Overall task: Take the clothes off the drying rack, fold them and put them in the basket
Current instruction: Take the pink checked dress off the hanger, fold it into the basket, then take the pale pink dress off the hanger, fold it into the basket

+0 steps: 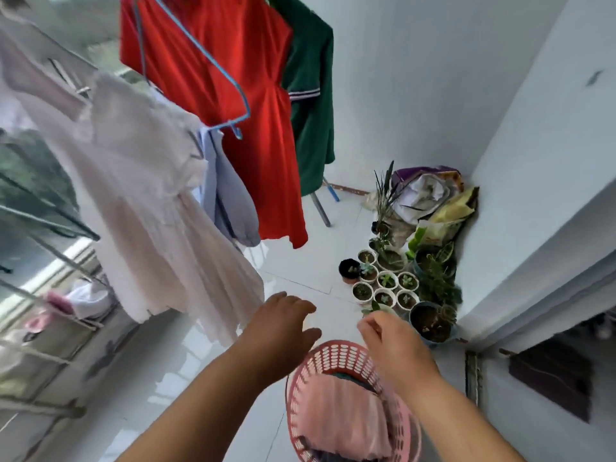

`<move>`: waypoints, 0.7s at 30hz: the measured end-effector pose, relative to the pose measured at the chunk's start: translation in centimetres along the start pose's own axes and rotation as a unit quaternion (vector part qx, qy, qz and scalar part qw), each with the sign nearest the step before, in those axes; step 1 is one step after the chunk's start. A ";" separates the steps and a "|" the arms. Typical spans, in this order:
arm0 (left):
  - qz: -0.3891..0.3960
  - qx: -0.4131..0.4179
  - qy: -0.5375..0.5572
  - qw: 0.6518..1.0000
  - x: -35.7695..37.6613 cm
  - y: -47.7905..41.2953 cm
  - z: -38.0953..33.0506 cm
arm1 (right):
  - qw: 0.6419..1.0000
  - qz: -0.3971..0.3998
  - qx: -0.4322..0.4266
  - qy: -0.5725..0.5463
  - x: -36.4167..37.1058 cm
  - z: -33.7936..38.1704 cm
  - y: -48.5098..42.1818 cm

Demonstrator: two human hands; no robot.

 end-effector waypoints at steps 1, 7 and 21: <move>-0.025 0.005 0.001 1.000 -1.7 1.1 0.0 | 1.000 -0.008 -0.025 -0.005 -1.0 1.9 0.1; -0.138 0.013 0.008 0.990 -9.9 6.7 -0.5 | 0.985 -0.033 -0.168 -0.020 -5.2 12.0 1.1; -0.347 -0.049 -0.125 0.928 -27.5 19.9 1.1 | 0.928 -0.154 -0.338 -0.046 -10.8 32.3 -0.6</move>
Point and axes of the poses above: each hand's wrist, its own y-axis away from the middle knuckle, its own x-axis out of the palm, z = x × y, the point moved 4 cm from there along -y, towards the middle knuckle, and after that the axes turned 10 degrees about z, right-handed, at the moved point
